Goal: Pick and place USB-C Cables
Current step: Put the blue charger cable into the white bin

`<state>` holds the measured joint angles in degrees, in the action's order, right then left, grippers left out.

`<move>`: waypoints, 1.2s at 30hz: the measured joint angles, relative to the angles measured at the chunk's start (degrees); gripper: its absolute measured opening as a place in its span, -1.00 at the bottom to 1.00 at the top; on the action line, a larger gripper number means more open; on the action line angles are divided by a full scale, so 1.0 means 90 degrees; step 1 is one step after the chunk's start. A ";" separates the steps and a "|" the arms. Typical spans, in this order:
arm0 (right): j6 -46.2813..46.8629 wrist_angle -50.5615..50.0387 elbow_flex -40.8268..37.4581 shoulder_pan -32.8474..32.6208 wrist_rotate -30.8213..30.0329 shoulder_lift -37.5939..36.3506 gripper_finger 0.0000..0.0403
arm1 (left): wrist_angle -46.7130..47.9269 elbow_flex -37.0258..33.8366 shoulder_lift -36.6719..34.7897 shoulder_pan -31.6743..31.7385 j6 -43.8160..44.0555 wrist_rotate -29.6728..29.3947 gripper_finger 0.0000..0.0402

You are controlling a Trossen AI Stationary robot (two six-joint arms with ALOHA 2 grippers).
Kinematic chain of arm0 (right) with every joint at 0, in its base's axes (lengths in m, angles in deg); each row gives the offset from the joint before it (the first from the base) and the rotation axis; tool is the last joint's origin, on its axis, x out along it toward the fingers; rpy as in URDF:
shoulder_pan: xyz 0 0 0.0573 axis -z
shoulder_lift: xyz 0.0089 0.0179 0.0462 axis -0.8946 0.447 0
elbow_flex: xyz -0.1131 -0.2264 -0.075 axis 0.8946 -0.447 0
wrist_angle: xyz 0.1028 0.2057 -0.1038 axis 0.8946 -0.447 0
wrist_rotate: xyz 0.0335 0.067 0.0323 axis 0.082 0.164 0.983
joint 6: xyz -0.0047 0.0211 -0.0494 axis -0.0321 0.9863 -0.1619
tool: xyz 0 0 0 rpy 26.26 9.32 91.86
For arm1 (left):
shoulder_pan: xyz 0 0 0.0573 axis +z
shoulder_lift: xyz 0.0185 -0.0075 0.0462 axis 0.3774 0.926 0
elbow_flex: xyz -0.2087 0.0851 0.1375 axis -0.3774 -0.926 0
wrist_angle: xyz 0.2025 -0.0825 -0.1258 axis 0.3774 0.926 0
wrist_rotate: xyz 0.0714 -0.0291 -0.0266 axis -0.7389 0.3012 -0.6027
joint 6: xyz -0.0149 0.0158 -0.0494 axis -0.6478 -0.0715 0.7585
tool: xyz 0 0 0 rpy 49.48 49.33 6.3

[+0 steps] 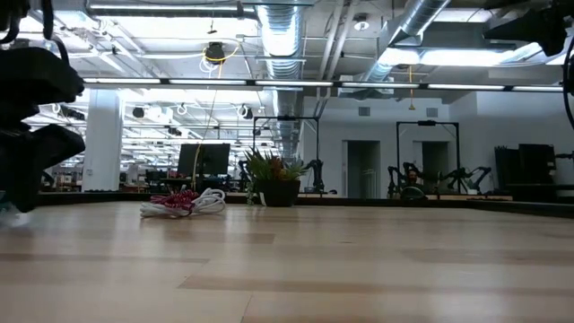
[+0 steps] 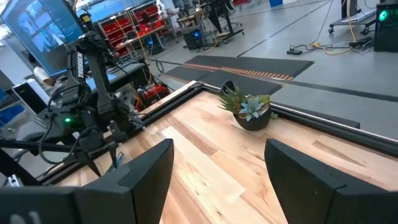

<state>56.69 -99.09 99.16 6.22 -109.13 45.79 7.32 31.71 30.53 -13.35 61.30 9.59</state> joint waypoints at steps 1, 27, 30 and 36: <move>-0.0016 0.0002 0.0002 0.0000 0.0000 0.0000 0.38 | -0.0001 0.0000 0.0000 0.0002 -0.0065 0.0048 0.09; -0.0045 0.0003 0.0002 0.0000 0.0031 0.0000 0.38 | 0.1100 0.0289 0.0010 0.0002 -0.0462 0.0006 0.09; -0.0045 0.0002 0.0002 0.0000 0.0032 0.0000 0.38 | 0.1092 0.0289 0.0017 0.0005 -0.0567 -0.0012 0.09; -0.0045 0.0004 0.0007 0.0000 0.0032 0.0000 0.38 | 0.0983 0.0311 0.0534 0.0002 -0.0720 -0.0029 0.09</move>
<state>56.28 -99.05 99.23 6.22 -108.84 45.79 16.17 34.51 35.34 -13.33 54.82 9.32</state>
